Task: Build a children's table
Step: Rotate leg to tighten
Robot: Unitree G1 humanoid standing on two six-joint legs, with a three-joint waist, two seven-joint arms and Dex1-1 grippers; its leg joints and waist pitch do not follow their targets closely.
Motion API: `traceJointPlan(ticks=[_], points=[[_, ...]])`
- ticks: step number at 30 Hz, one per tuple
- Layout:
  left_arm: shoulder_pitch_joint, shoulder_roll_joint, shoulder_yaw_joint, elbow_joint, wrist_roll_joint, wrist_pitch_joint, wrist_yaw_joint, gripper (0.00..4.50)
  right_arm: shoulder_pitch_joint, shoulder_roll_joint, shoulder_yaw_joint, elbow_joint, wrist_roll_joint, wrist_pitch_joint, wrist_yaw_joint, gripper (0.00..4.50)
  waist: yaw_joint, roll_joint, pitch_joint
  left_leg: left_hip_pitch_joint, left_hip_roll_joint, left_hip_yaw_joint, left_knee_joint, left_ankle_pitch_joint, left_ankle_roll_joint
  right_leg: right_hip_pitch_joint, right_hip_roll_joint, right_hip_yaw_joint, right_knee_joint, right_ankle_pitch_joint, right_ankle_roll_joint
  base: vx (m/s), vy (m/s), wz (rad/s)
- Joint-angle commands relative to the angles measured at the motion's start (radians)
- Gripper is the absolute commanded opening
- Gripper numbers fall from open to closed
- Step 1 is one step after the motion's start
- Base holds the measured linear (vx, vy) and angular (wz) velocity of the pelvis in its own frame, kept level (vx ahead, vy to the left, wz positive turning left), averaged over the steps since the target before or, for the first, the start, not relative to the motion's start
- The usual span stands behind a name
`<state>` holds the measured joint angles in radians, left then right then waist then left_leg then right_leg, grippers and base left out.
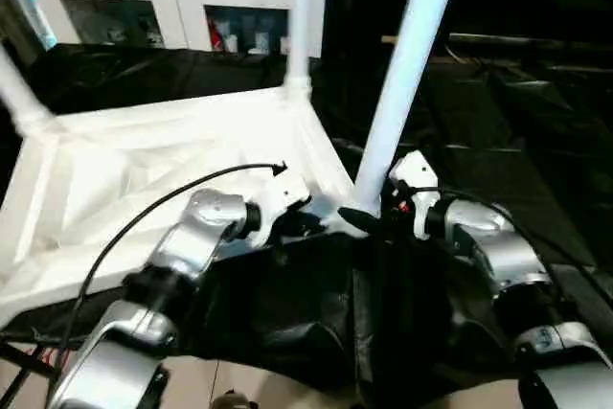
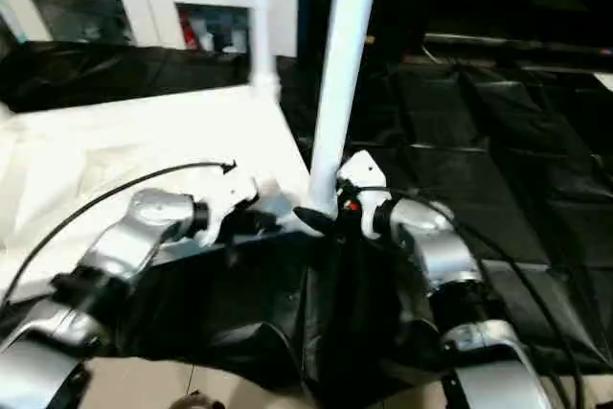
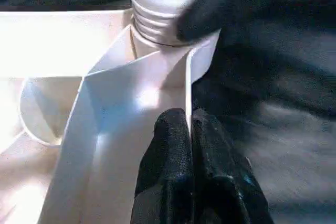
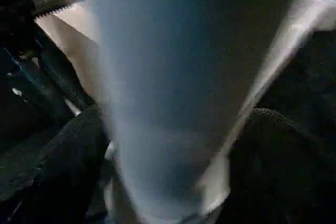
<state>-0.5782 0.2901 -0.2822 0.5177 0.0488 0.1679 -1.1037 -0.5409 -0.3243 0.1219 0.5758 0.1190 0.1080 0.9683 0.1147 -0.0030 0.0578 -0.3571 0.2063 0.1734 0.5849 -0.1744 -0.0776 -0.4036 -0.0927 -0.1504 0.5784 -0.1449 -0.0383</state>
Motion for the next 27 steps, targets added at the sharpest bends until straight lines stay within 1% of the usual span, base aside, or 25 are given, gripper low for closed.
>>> traceJointPlan(ticks=[1, 2, 4, 5, 8, 9, 10, 11, 13, 17, 18, 20, 22, 23, 24, 25, 26, 27], points=[[0.008, 0.001, -0.008, -0.062, -0.060, -0.033, -0.074, 0.00, 0.017, -0.020, 0.012, -0.031, 0.011, 0.018, 0.042, 4.46, -0.001, -0.005, -0.075, 0.006, 0.036, -0.005, -0.062, -0.213, 0.069, 0.060, -0.070, 0.066, -0.069, -0.339, -0.133, 0.000, 0.000, 0.00], [0.015, 0.010, -0.010, -0.075, -0.064, -0.030, -0.089, 0.00, 0.022, -0.023, 0.017, -0.037, 0.007, 0.021, 0.053, 4.46, -0.001, -0.007, -0.075, 0.005, 0.036, -0.005, -0.063, -0.213, 0.067, 0.061, -0.070, 0.066, -0.069, -0.342, -0.131, 0.000, 0.000, 0.00], [0.026, 0.023, -0.013, -0.094, -0.071, -0.022, -0.109, 0.00, 0.025, -0.026, 0.024, -0.040, 0.003, 0.024, 0.066, 4.46, -0.001, -0.005, -0.075, 0.007, 0.035, -0.005, -0.063, -0.217, 0.063, 0.058, -0.070, 0.066, -0.070, -0.352, -0.131, 0.000, 0.000, 0.00], [0.033, 0.033, -0.015, -0.108, -0.075, -0.016, -0.119, 0.00, 0.025, -0.026, 0.029, -0.038, 0.001, 0.025, 0.073, 4.29, -0.003, -0.009, -0.073, 0.006, 0.035, -0.006, -0.064, -0.227, 0.056, 0.059, -0.071, 0.065, -0.072, -0.370, -0.126, 0.000, 0.000, 0.00], [0.037, 0.040, -0.016, -0.117, -0.077, -0.009, -0.126, 0.00, 0.024, -0.023, 0.032, -0.036, 0.000, 0.026, 0.075, 4.29, -0.004, -0.009, -0.073, 0.005, 0.032, -0.006, -0.063, -0.223, 0.055, 0.059, -0.071, 0.065, -0.074, -0.384, -0.117, 0.000, 0.000, 0.00], [0.040, 0.044, -0.016, -0.124, -0.077, -0.004, -0.130, 0.00, 0.024, -0.023, 0.036, -0.035, -0.001, 0.027, 0.075, 4.16, -0.003, -0.010, -0.074, 0.006, 0.033, -0.007, -0.063, -0.219, 0.054, 0.060, -0.072, 0.065, -0.074, -0.387, -0.114, 0.000, 0.000, 0.00], [0.041, 0.046, -0.015, -0.127, -0.077, -0.001, -0.130, 0.00, 0.024, -0.022, 0.040, -0.036, -0.001, 0.029, 0.076, 4.16, -0.004, -0.009, -0.073, 0.005, 0.032, -0.007, -0.063, -0.216, 0.054, 0.060, -0.072, 0.065, -0.074, -0.387, -0.114, 0.000, 0.000, 0.00], [0.043, 0.048, -0.015, -0.130, -0.078, 0.001, -0.130, 0.00, 0.026, -0.023, 0.043, -0.039, -0.003, 0.031, 0.080, 4.00, -0.004, -0.009, -0.074, 0.005, 0.033, -0.006, -0.063, -0.212, 0.055, 0.059, -0.072, 0.066, -0.073, -0.380, -0.114, 0.000, 0.000, 0.00], [0.044, 0.048, -0.015, -0.130, -0.077, 0.002, -0.130, 0.00, 0.030, -0.023, 0.050, -0.042, -0.007, 0.032, 0.089, 3.93, -0.004, -0.011, -0.074, 0.004, 0.032, -0.006, -0.062, -0.203, 0.058, 0.060, -0.070, 0.065, -0.071, -0.371, -0.115, 0.000, 0.000, 0.00], [0.037, 0.048, -0.014, -0.124, -0.078, 0.003, -0.123, 0.00, 0.033, -0.015, 0.051, -0.043, -0.002, 0.041, 0.091, 3.48, -0.004, -0.008, -0.074, 0.006, 0.032, -0.006, -0.062, -0.210, 0.057, 0.059, -0.070, 0.065, -0.074, -0.382, -0.111, 0.000, 0.000, 0.00], [0.035, 0.047, -0.014, -0.123, -0.078, 0.004, -0.121, 0.00, 0.034, -0.013, 0.051, -0.044, -0.001, 0.042, 0.091, 3.48, -0.004, -0.007, -0.074, 0.005, 0.032, -0.006, -0.062, -0.211, 0.057, 0.059, -0.070, 0.065, -0.074, -0.383, -0.111, 0.000, 0.000, 0.00], [0.031, 0.045, -0.013, -0.117, -0.077, 0.005, -0.115, 0.00, 0.038, -0.008, 0.051, -0.048, 0.006, 0.047, 0.092, 3.29, -0.004, -0.007, -0.074, 0.006, 0.033, -0.006, -0.063, -0.211, 0.056, 0.059, -0.070, 0.065, -0.074, -0.379, -0.111, 0.000, 0.000, 0.00], [0.022, 0.037, -0.007, -0.104, -0.074, 0.010, -0.092, 0.00, 0.051, 0.008, 0.045, -0.056, 0.016, 0.056, 0.073, 3.14, -0.004, -0.007, -0.074, 0.005, 0.033, -0.006, -0.063, -0.212, 0.056, 0.060, -0.069, 0.065, -0.074, -0.374, -0.112, 0.000, 0.000, 0.00], [0.009, 0.026, -0.002, -0.084, -0.062, 0.017, -0.058, 0.00, 0.057, 0.021, 0.039, -0.056, 0.019, 0.061, 0.053, 3.14, -0.005, -0.008, -0.074, 0.005, 0.032, -0.007, -0.063, -0.211, 0.053, 0.058, -0.070, 0.066, -0.073, -0.373, -0.113, 0.000, 0.000, 0.00], [0.009, 0.026, -0.002, -0.084, -0.062, 0.017, -0.058, 0.00, 0.057, 0.021, 0.039, -0.056, 0.019, 0.061, 0.053, 3.02, -0.005, -0.008, -0.074, 0.007, 0.031, -0.006, -0.063, -0.212, 0.052, 0.058, -0.070, 0.065, -0.075, -0.378, -0.112, 0.000, 0.000, 0.00], [-0.010, 0.007, 0.009, -0.054, -0.050, 0.028, -0.008, 0.00, 0.054, 0.044, 0.026, -0.036, 0.011, 0.073, -0.006, 2.93, -0.006, -0.007, -0.074, 0.007, 0.031, -0.007, -0.063, -0.216, 0.050, 0.058, -0.070, 0.065, -0.076, -0.387, -0.110, 0.000, 0.000, 0.00], [-0.016, 0.000, 0.013, -0.045, -0.047, 0.031, 0.008, 0.00, 0.052, 0.051, 0.022, -0.029, 0.009, 0.077, -0.024, 2.83, -0.009, -0.007, -0.072, 0.008, 0.030, -0.006, -0.063, -0.221, 0.046, 0.056, -0.068, 0.064, -0.080, -0.399, -0.107, 0.000, 0.000, 0.00], [-0.048, -0.033, 0.030, -0.001, -0.035, 0.050, 0.083, 0.00, 0.040, 0.093, 0.003, 0.014, -0.009, 0.088, -0.131, 2.79, -0.007, -0.008, -0.073, 0.009, 0.030, -0.008, -0.063, -0.222, 0.042, 0.056, -0.070, 0.063, -0.079, -0.405, -0.104, 0.000, 0.000, 0.00]])
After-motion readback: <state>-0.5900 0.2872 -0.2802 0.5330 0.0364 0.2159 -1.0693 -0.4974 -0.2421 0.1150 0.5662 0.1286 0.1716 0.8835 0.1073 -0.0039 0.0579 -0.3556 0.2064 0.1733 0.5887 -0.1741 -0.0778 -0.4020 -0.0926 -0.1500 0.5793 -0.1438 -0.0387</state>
